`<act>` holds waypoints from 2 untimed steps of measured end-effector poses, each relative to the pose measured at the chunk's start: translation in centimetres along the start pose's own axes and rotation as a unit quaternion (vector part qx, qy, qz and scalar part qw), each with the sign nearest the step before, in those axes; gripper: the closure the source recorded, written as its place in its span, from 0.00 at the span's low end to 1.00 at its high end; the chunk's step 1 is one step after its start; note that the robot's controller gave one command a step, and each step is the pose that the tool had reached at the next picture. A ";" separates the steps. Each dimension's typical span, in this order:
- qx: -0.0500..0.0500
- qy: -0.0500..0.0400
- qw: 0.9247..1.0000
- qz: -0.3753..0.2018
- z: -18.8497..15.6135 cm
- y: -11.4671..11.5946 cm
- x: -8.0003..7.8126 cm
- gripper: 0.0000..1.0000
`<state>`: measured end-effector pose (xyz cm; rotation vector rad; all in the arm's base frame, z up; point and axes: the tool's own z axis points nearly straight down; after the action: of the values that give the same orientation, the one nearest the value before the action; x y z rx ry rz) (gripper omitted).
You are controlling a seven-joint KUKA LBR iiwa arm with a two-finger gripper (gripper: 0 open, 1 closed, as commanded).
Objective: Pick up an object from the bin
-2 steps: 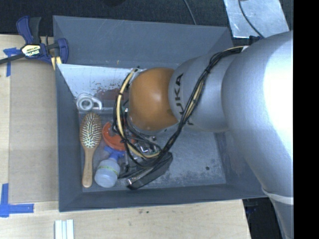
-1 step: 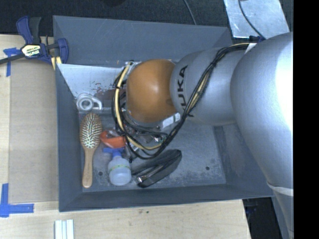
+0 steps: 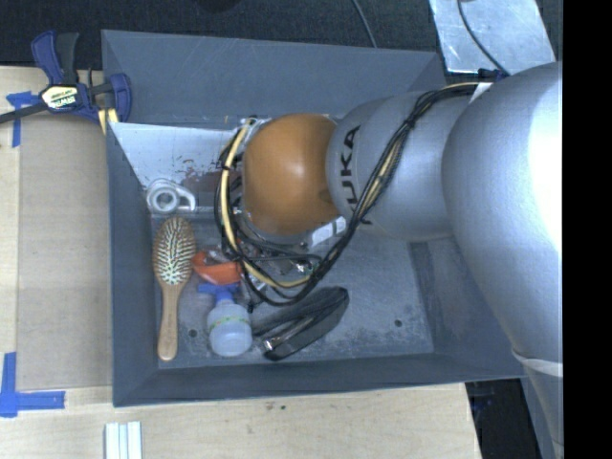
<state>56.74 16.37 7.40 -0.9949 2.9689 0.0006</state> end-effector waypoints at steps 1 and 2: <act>-0.001 0.003 1.000 0.000 -3.6 0.0 0.2 1.00; -0.001 0.001 1.000 0.002 -6.9 0.0 0.1 1.00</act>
Offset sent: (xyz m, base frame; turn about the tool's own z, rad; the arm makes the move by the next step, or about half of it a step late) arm -0.0022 -0.0011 0.0708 0.0007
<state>56.60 16.29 14.30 -0.9910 2.9727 0.0014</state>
